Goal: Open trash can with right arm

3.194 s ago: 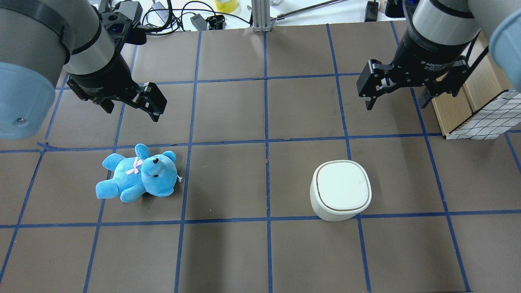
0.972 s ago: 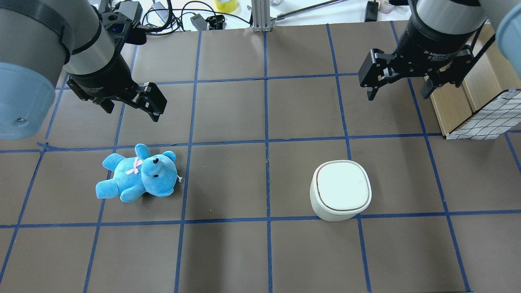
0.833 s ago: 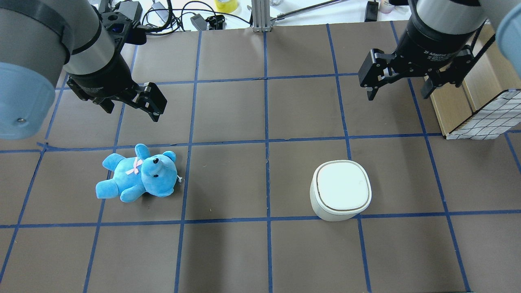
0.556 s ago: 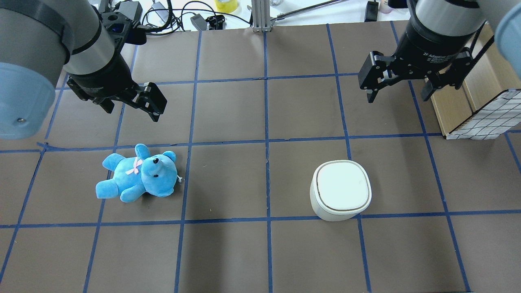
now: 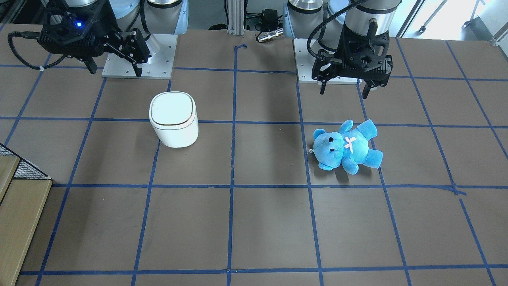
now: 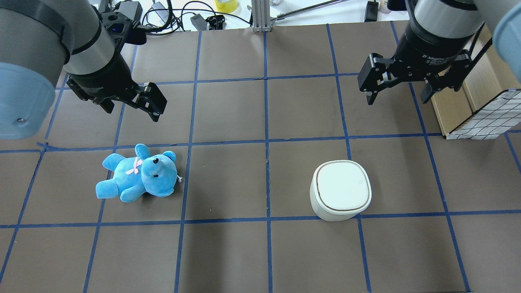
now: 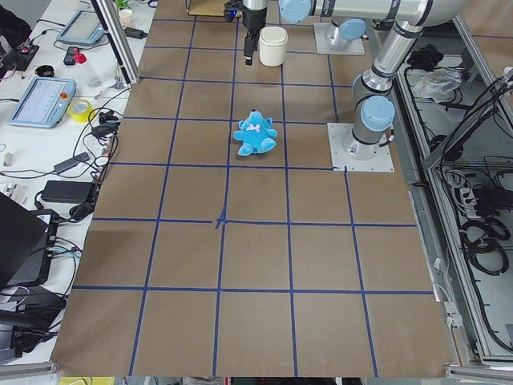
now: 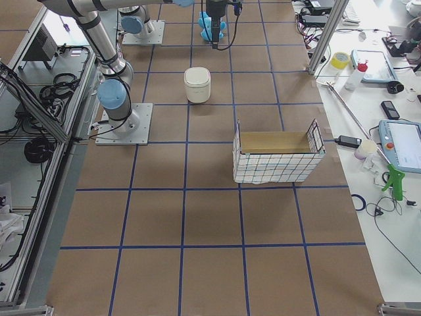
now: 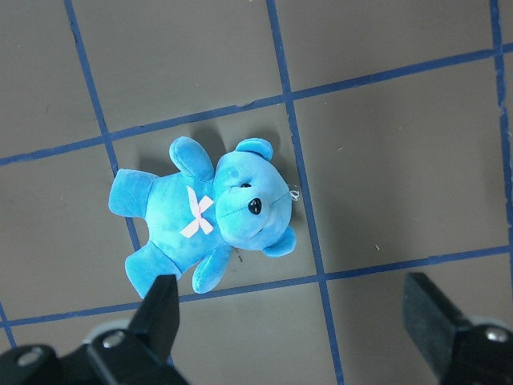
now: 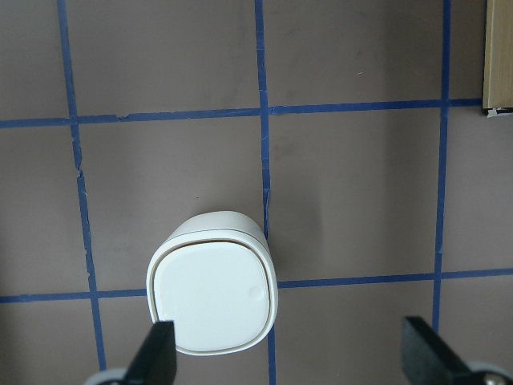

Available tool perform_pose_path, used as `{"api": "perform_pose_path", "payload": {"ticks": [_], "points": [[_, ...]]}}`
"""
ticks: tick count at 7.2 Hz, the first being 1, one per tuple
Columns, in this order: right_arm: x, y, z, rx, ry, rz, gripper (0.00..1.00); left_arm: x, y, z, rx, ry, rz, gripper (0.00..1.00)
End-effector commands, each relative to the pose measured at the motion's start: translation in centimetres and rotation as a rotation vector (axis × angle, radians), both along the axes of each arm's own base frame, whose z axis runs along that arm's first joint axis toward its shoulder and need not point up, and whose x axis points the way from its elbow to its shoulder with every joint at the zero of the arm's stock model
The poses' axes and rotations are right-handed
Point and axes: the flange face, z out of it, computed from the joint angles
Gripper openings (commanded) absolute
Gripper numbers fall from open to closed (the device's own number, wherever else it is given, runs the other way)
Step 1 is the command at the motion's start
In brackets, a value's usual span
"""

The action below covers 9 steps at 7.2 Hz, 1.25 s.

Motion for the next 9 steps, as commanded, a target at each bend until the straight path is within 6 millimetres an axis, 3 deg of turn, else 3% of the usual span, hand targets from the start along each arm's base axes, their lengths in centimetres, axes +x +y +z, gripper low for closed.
{"api": "perform_pose_path", "payload": {"ticks": [1,4,6,7,8,9], "points": [[0.0,0.1,-0.5,0.019,0.001,-0.003,1.00,0.0,0.0,0.0,0.000,0.000,0.000,1.00],[0.0,-0.1,-1.2,0.045,0.000,0.002,0.98,0.0,0.0,0.0,0.000,0.000,0.000,1.00],[0.0,-0.1,-1.3,0.048,0.000,-0.004,0.50,0.0,0.0,0.0,0.000,0.000,0.000,1.00],[-0.1,0.0,-3.9,0.129,-0.002,-0.041,0.23,0.0,0.0,0.0,0.000,0.000,0.000,1.00],[-0.1,0.4,-5.7,0.160,0.001,-0.058,0.22,0.0,0.0,0.0,0.000,0.000,0.000,1.00],[0.1,0.4,-6.1,0.164,-0.006,-0.058,0.17,0.0,0.0,0.0,0.000,0.000,0.000,1.00]]}}
